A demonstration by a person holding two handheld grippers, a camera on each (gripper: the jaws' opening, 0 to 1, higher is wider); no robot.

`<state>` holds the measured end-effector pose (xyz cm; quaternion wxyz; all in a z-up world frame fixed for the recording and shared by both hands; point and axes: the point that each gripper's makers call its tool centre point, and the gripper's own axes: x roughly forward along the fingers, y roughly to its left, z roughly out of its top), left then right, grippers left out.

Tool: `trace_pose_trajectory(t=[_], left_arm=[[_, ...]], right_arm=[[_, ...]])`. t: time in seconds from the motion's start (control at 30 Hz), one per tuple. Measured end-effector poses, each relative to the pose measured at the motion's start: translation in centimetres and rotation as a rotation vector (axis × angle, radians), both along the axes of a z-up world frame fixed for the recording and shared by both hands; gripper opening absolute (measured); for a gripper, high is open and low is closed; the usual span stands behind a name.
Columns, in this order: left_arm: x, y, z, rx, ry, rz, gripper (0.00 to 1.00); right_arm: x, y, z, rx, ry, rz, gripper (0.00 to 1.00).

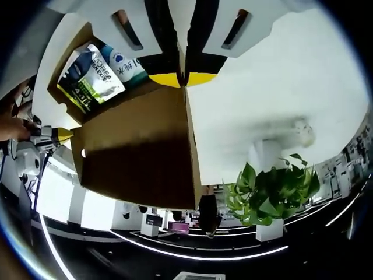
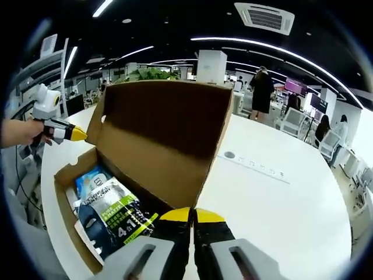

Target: Operate the shoe box by opening the lid, removing the specified soft item, and placing it in the target area until the item is outside and the box remains undamaged.

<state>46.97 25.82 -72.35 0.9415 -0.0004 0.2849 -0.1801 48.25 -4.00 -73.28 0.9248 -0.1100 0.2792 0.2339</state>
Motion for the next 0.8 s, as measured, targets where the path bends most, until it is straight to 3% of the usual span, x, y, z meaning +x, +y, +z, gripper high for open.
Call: trace_pose_trajectory(t=[0.8], left_arm=[[1.4, 0.0, 0.3, -0.008, 0.058, 0.026, 0.00]], right_arm=[[1.5, -0.1, -0.1, 0.004, 0.019, 0.001, 0.00]])
